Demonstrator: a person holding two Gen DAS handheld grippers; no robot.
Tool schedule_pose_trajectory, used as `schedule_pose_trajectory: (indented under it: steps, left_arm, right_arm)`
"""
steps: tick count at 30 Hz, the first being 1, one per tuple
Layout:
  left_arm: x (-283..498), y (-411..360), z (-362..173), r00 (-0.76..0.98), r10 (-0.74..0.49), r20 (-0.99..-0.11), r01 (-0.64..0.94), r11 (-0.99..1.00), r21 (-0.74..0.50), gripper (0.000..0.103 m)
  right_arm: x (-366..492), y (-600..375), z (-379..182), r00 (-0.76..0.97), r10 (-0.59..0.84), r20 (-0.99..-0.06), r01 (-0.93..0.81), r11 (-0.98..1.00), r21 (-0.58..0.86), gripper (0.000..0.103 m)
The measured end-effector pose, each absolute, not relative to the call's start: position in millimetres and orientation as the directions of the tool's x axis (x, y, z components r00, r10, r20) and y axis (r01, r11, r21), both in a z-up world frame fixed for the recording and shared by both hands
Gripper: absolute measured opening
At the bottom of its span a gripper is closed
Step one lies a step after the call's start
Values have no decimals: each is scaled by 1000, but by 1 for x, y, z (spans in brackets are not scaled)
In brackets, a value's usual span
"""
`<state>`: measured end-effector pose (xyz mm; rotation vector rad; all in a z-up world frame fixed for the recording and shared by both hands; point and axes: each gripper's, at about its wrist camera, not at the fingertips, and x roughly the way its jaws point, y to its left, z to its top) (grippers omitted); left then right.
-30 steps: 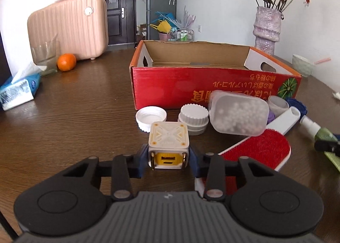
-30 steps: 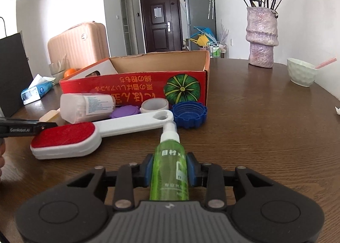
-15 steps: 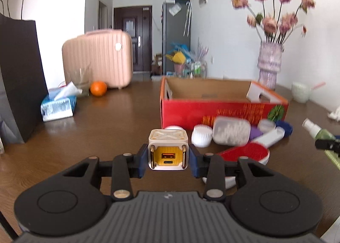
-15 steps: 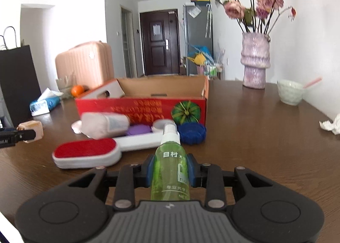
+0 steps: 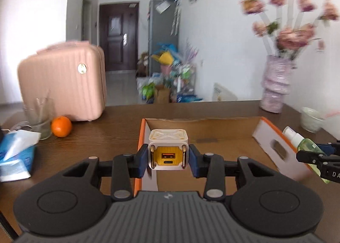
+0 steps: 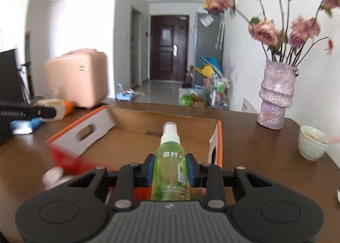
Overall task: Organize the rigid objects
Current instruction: 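Carry the cube and spray bottle into the red box and open both tools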
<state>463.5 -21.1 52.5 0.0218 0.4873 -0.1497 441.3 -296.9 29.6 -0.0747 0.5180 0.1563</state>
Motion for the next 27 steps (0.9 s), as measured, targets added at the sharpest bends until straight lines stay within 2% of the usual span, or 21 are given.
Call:
schedule_pose_trajectory:
  steps: [5,8,10,12,13,14,15,17,20,22,25,27]
  left_arm:
    - [553,-43,29,826,-61,-560,107,993,49,39]
    - [577,-56,11,826,1,-563,100,984,149,40]
    - [583,-58,1,812,-5,-583,123,979,163,40]
    - [590,-54,-3,777,-37,-628,151,980,130,40]
    - [591,-51,-3,771,-33,-636,138,984,115,40]
    - [592,-48,-3,764,-33,-644,126,987,100,41]
    - [594,-46,-4,751,-44,-659,129,988,80,41]
    - [595,-45,-6,738,-52,-672,134,988,70,41]
    - [587,-49,-7,754,-35,-656,133,986,101,46]
    - [575,-52,-2,789,-46,-613,144,983,112,62]
    - [546,-57,18,851,-51,-522,150,977,149,68]
    - [527,-55,35,864,-83,-497,183,971,155,70]
  right_arm:
    - [547,-289,15,787,-6,-617,-95,987,-132,30]
    - [579,-276,0,754,-70,-653,-116,965,-237,31]
    - [588,-269,-10,751,-99,-653,-129,948,-292,32]
    - [594,-264,-14,730,-127,-672,-132,938,-320,40]
    - [593,-264,-12,740,-113,-663,-138,939,-315,54]
    - [593,-265,-11,742,-107,-662,-136,943,-305,73]
    - [594,-266,-9,739,-99,-666,-135,947,-291,79]
    - [594,-270,-9,735,-77,-674,-141,954,-263,80]
    - [592,-269,-8,746,-57,-664,-163,950,-266,80]
    - [590,-268,-7,741,-47,-670,-180,947,-265,81]
    - [577,-274,4,756,-37,-653,-171,953,-252,81]
    - [561,-276,17,772,-21,-635,-171,956,-239,83]
